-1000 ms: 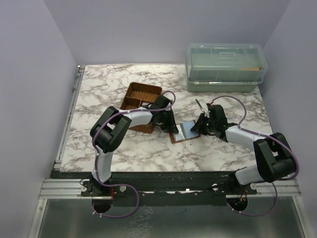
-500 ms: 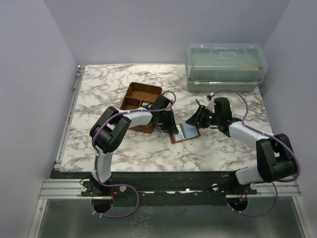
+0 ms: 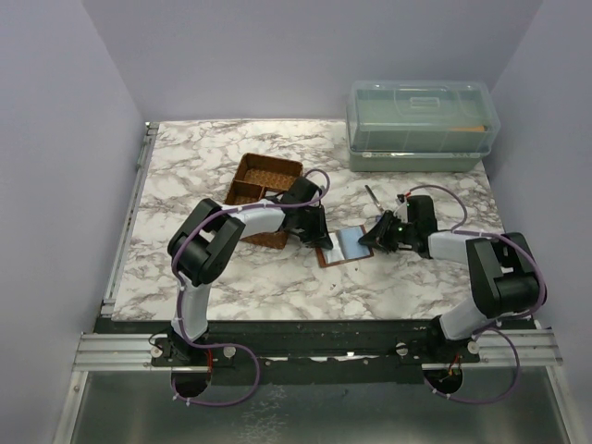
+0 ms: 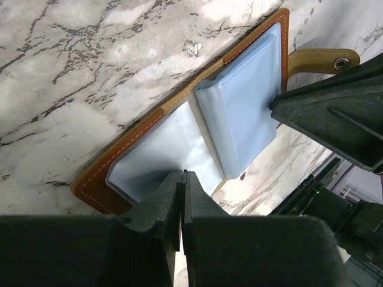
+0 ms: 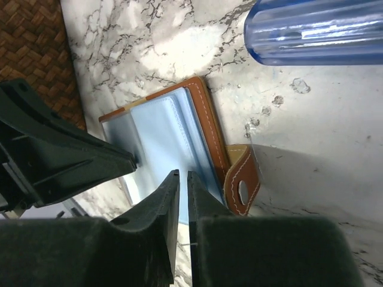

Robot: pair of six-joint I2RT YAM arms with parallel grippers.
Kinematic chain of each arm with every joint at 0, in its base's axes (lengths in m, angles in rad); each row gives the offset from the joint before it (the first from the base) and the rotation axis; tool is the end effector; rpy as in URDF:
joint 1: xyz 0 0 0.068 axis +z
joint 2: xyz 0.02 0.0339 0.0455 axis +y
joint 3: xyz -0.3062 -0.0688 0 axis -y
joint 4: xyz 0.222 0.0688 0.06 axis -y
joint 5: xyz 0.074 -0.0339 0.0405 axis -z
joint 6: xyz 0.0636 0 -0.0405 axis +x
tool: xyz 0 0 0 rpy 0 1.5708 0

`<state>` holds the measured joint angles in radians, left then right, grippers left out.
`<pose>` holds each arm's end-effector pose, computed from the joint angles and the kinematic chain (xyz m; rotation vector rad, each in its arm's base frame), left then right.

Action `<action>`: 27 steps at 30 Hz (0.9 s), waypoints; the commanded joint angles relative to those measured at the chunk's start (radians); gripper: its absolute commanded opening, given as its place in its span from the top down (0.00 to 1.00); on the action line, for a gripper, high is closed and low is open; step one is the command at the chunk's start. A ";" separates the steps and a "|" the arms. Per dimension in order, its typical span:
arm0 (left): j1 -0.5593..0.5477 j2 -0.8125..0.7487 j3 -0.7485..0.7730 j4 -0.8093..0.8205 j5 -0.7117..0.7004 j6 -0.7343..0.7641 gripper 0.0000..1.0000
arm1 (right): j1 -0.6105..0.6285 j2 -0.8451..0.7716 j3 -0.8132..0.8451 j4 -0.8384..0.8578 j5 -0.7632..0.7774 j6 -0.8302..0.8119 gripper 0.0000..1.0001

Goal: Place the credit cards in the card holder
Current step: Open the card holder at the center of the board.

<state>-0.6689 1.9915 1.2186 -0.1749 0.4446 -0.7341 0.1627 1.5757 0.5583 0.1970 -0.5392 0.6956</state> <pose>0.3145 -0.2835 0.1742 0.1106 2.7610 -1.0485 0.2680 0.0771 0.1683 0.3931 2.4664 1.0308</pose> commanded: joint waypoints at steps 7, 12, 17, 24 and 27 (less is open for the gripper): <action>0.006 -0.014 0.063 -0.075 0.038 0.070 0.80 | 0.020 -0.142 0.055 -0.195 0.122 -0.118 0.77; 0.007 -0.045 0.109 -0.075 0.106 0.065 0.66 | 0.021 -0.235 0.068 -0.253 0.099 -0.168 0.68; 0.008 -0.098 0.134 -0.075 0.147 0.053 0.53 | 0.021 -0.330 0.050 -0.295 0.138 -0.212 0.59; 0.063 -0.211 0.127 -0.090 0.130 0.043 0.38 | 0.021 -0.380 0.011 -0.319 0.189 -0.228 0.55; 0.131 -0.264 0.102 -0.100 0.106 0.023 0.35 | 0.021 -0.393 -0.010 -0.282 0.145 -0.227 0.51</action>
<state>-0.6247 1.8198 1.3327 -0.2489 0.5648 -0.6930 0.1776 1.2030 0.5797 -0.0772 -0.3893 0.4938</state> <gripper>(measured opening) 0.629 0.467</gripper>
